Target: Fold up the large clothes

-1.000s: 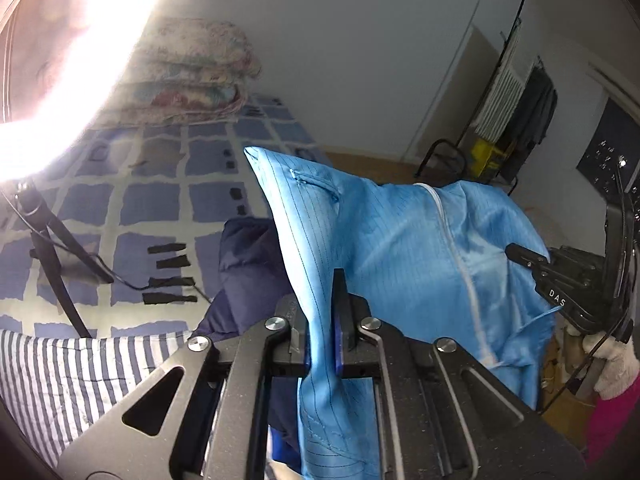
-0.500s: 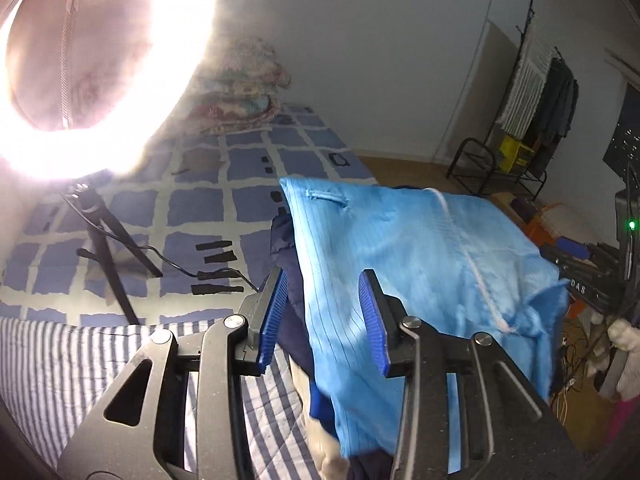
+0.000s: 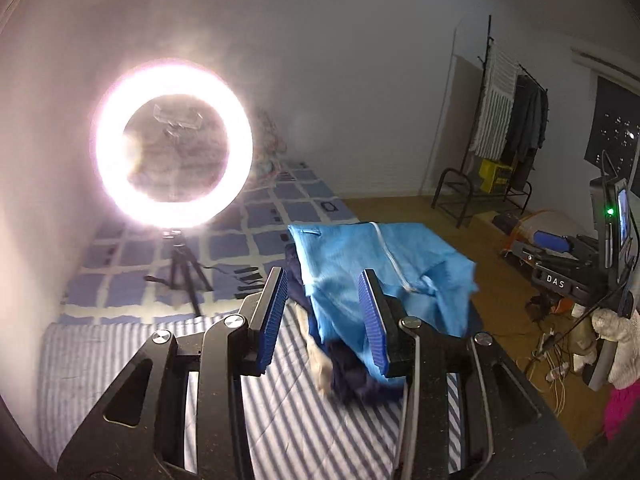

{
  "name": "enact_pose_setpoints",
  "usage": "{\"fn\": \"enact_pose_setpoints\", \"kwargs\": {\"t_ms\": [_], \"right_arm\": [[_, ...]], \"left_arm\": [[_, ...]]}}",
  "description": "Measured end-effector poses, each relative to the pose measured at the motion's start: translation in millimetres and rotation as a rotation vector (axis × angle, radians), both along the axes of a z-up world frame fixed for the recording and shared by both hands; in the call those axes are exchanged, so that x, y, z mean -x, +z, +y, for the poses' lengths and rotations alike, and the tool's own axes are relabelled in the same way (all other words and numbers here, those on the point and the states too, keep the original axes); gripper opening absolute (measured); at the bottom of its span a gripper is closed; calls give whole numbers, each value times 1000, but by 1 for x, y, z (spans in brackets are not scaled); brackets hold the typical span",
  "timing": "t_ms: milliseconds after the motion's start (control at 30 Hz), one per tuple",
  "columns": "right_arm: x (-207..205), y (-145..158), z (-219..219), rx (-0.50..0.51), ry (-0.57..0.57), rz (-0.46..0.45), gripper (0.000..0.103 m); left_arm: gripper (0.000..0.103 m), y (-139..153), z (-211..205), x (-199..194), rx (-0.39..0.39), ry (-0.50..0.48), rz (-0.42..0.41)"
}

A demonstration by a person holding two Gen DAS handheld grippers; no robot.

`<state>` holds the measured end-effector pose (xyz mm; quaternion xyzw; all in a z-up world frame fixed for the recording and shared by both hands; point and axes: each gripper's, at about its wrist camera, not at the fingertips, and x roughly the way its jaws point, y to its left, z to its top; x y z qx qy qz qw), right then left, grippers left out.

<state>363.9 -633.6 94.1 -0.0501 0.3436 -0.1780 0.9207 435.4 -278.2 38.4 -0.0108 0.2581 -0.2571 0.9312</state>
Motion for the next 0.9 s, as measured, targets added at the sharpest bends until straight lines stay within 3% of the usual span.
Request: {"fn": "enact_pose_setpoints", "kwargs": {"t_ms": [167, 367, 567, 667, 900], "right_arm": [[66, 35, 42, -5, 42, -52, 49], [134, 53, 82, -6, 78, -93, 55], [204, 47, 116, -54, 91, -147, 64], [230, 32, 130, -63, 86, -156, 65], [272, -5, 144, -83, 56, -193, 70]], "left_arm": [[38, 35, 41, 79, -2, 9, -60], [38, 44, 77, 153, 4, 21, -82], [39, 21, 101, 208, 5, 34, -53], [52, 8, 104, 230, -26, 37, -61], [61, -33, 113, 259, -35, 74, -49]]}}
